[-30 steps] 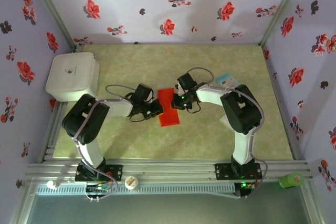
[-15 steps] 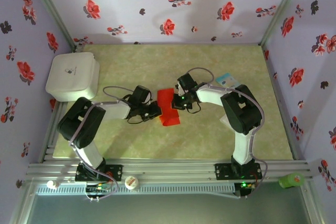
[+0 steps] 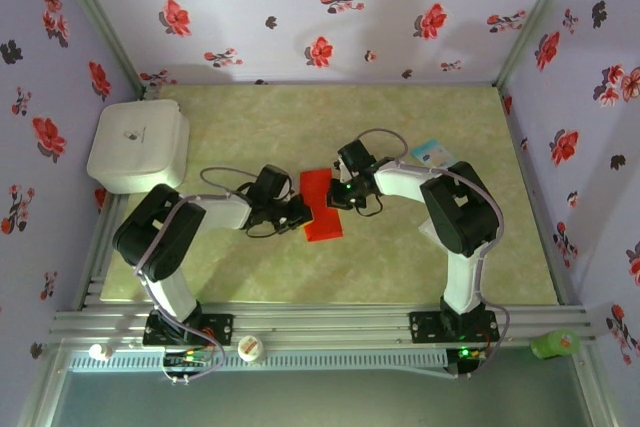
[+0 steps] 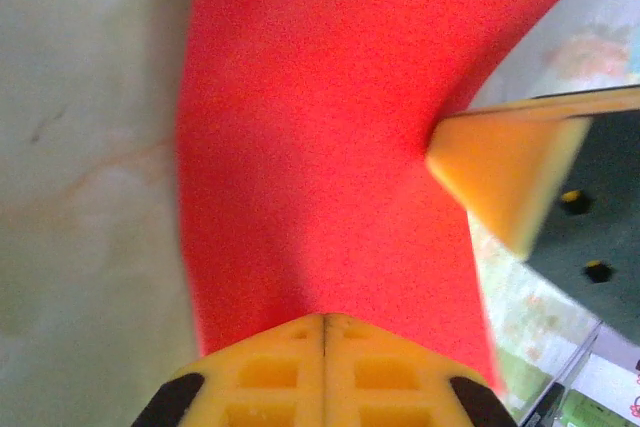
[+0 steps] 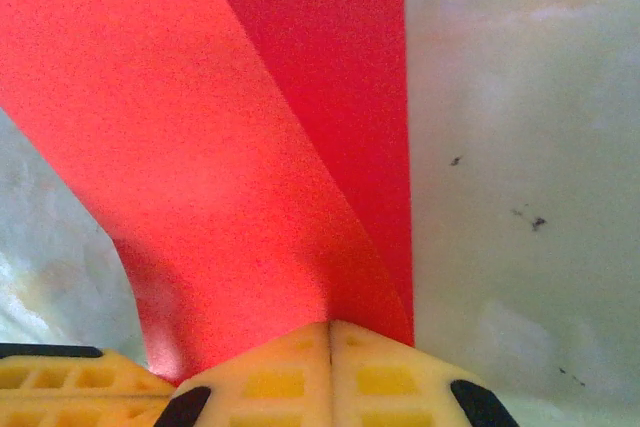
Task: Fold a paper plane with a square sheet of paper (pick it up from the middle)
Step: First fold the square sheet of paper in half at the center of the table.
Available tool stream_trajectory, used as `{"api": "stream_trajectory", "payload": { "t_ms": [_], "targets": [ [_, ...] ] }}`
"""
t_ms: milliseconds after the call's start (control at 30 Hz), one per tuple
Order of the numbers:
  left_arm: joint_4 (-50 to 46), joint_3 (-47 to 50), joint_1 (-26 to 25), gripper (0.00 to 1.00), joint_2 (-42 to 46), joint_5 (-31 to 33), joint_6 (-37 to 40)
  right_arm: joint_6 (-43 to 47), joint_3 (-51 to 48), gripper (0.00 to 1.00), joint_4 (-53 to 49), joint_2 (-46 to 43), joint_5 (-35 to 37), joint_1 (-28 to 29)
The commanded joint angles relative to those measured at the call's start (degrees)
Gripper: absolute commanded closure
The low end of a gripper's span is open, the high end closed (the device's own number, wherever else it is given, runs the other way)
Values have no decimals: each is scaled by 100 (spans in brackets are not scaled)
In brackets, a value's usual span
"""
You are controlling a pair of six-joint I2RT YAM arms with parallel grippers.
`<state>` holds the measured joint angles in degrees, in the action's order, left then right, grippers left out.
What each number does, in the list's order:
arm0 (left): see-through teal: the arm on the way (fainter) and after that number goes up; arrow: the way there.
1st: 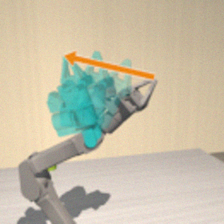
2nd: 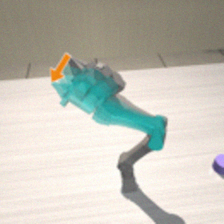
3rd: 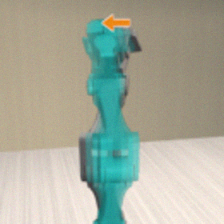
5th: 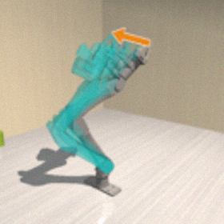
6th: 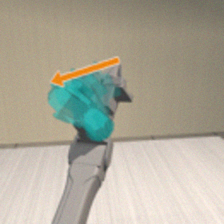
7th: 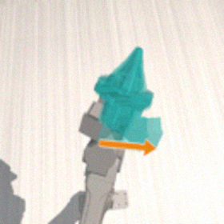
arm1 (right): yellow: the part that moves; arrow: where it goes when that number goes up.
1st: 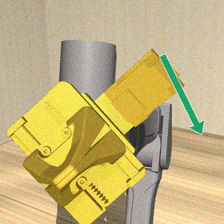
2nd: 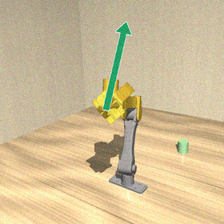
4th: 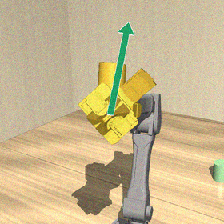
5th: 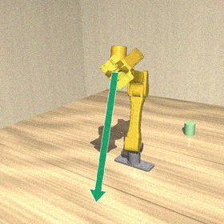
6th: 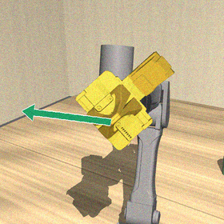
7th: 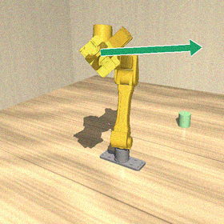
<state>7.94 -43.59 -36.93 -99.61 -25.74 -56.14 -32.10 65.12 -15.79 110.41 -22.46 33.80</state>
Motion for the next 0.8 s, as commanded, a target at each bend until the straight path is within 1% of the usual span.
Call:
{"api": "stream_trajectory", "payload": {
  "t_ms": [0,167,400,567,767],
  "targets": [
    [15,323,-43,100,-104,-43,-39,-25,-282,100,-738,167,550,-14],
    [-263,624,-54,100,89,209,123,-10,-299,100,-751,142,564,-14],
    [-539,309,-155,99,653,205,150,0,-278,100,-772,143,577,-14],
    [-109,221,-157,98,786,66,-113,-11,-286,100,-755,138,559,-14],
    [272,96,-206,98,382,-177,-296,-17,-282,100,-741,147,556,-14]
  ]
}}
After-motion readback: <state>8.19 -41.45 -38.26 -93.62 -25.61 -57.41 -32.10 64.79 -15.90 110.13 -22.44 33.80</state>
